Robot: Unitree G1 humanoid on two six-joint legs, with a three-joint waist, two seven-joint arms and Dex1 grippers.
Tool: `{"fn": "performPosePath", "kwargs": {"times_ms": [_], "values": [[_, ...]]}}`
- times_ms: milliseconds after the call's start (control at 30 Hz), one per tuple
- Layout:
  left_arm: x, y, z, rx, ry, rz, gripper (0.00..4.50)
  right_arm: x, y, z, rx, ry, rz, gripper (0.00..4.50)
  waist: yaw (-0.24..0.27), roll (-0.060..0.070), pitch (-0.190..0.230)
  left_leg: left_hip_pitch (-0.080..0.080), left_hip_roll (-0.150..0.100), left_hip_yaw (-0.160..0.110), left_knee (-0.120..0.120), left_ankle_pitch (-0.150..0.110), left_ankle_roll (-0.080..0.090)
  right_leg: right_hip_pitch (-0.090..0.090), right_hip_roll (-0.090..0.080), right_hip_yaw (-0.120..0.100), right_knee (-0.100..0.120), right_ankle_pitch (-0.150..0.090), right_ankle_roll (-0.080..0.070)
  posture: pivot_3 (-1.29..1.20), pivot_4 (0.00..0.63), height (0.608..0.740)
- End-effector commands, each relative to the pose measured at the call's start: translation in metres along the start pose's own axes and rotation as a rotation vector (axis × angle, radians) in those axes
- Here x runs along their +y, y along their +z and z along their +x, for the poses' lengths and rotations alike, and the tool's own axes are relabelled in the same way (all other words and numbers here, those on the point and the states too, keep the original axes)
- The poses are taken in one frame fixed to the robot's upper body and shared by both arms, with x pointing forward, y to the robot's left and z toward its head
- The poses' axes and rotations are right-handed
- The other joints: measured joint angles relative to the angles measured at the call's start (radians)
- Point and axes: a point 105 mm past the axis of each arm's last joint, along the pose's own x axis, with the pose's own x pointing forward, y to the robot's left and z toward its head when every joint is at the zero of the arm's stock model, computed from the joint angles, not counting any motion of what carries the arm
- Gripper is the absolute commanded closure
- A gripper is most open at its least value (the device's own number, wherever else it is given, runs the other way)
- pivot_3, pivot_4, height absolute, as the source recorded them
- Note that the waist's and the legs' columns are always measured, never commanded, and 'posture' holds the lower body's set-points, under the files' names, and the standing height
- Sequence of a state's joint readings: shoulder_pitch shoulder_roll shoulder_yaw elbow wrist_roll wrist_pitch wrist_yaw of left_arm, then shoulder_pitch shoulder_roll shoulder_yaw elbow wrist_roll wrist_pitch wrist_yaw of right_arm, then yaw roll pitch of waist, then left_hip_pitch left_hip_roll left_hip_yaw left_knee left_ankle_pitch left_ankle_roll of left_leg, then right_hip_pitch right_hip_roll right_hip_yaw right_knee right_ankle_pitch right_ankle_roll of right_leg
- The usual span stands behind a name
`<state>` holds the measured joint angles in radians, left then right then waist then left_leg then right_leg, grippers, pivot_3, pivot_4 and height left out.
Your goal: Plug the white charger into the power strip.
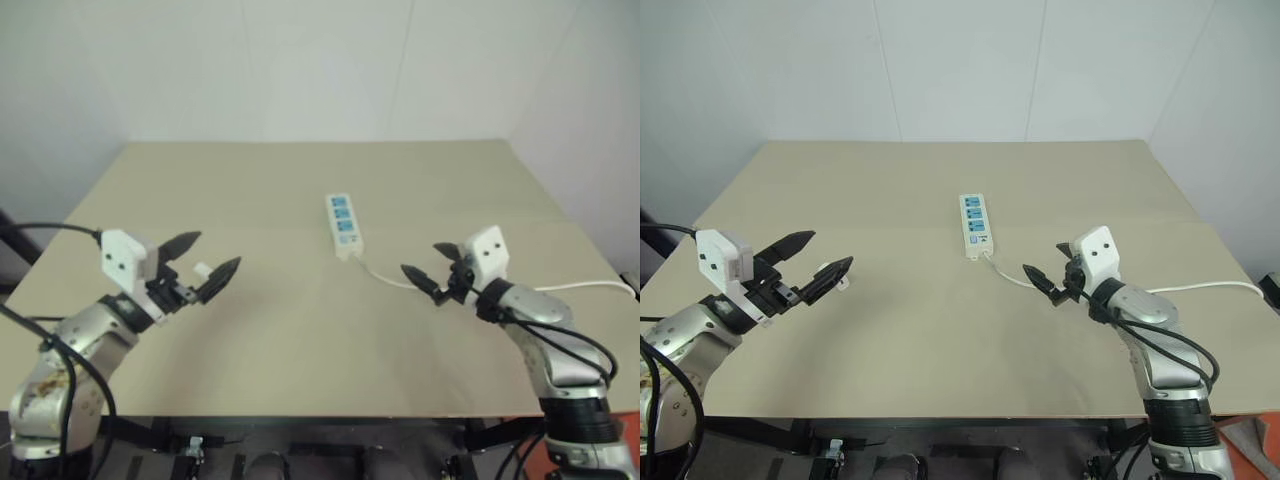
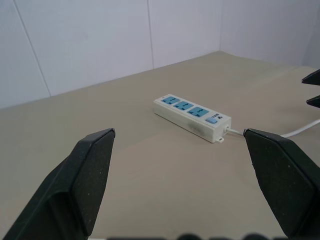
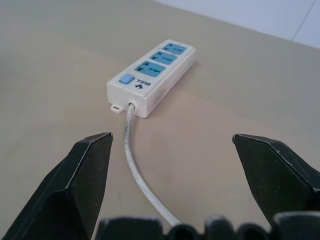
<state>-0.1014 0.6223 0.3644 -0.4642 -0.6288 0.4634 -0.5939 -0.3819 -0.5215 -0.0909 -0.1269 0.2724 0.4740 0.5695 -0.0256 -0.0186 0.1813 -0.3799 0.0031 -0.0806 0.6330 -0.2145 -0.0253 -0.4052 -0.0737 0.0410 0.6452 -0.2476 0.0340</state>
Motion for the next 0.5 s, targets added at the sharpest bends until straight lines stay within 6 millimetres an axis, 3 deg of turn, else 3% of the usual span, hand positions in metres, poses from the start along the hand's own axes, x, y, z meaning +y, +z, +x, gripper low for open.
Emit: {"fn": "performPosePath", "kwargs": {"times_ms": [33,500], "values": [[0.0,0.01,-0.001,-0.024,-0.005,0.032,0.0,0.01,0.001,0.017,0.01,-0.011,0.01,0.01,-0.006,0.0,0.0,0.0,0.0,0.0,0.0,0.0,0.0,0.0,0.0,0.0,0.0,0.0,0.0,0.0,0.15,0.74],[-0.001,0.011,0.004,-0.038,0.006,0.033,0.0,0.051,-0.032,0.101,0.135,0.052,0.104,0.01,-0.019,-0.001,0.0,0.0,0.0,0.0,0.0,0.0,0.0,0.0,0.0,0.0,0.0,0.004,-0.006,0.0,0.15,0.74]]}}
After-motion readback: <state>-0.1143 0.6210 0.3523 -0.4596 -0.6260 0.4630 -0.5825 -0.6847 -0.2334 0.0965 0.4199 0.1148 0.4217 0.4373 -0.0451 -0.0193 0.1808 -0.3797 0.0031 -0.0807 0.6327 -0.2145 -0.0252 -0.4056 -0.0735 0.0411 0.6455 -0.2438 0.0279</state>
